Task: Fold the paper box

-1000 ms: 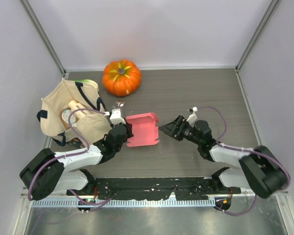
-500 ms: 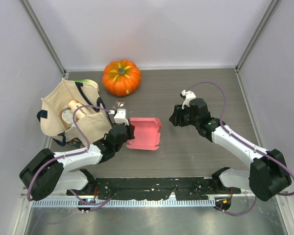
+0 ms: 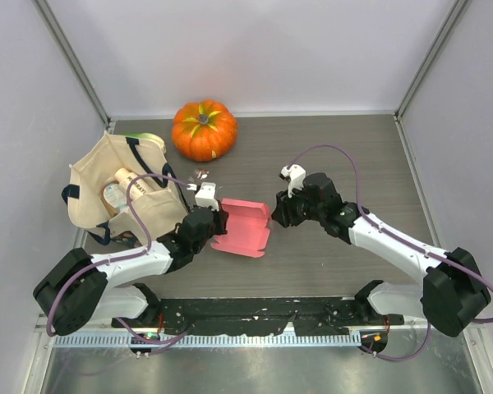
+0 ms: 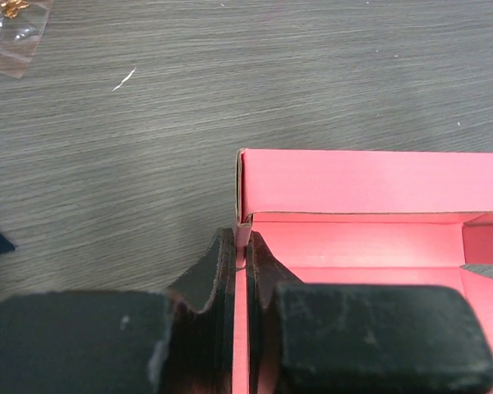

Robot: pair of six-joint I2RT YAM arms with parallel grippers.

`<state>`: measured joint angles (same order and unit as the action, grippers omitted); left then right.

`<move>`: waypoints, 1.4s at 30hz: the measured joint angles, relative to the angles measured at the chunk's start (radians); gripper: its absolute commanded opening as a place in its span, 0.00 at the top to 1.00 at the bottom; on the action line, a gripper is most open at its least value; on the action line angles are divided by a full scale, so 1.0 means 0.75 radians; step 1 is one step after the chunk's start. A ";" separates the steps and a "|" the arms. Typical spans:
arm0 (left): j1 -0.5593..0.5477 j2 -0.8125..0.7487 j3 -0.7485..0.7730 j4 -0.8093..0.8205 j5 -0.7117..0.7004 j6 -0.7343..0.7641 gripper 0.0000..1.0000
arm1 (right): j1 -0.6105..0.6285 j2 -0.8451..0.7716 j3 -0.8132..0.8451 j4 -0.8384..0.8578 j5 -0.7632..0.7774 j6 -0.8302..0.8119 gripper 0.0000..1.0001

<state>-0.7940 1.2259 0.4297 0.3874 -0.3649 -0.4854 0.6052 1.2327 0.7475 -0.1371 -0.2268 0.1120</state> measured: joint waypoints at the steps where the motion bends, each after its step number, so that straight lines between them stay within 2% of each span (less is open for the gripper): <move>1: 0.000 0.003 0.002 -0.001 0.004 0.001 1.00 | 0.013 -0.010 0.000 0.001 -0.003 -0.003 0.58; 11: 0.000 0.012 0.013 -0.006 0.029 0.000 1.00 | 0.088 -0.079 -0.005 -0.024 0.031 0.009 0.56; 23: 0.005 0.012 0.013 -0.023 0.063 0.021 1.00 | 0.187 -0.020 -0.015 0.050 0.050 0.025 0.55; 32: 0.002 0.007 0.013 -0.048 0.062 0.025 1.00 | 0.247 -0.017 -0.045 0.203 0.203 0.035 0.47; 38: 0.003 -0.001 0.013 -0.076 0.028 0.024 1.00 | 0.252 0.037 -0.098 0.342 0.222 0.049 0.57; 42: 0.003 -0.001 0.013 -0.097 0.018 0.025 1.00 | 0.274 0.065 -0.147 0.422 0.292 0.059 0.72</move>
<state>-0.7921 1.2255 0.4397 0.3145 -0.3515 -0.4667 0.8108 1.2816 0.6373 0.1795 -0.0074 0.1562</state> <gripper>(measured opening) 0.078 0.377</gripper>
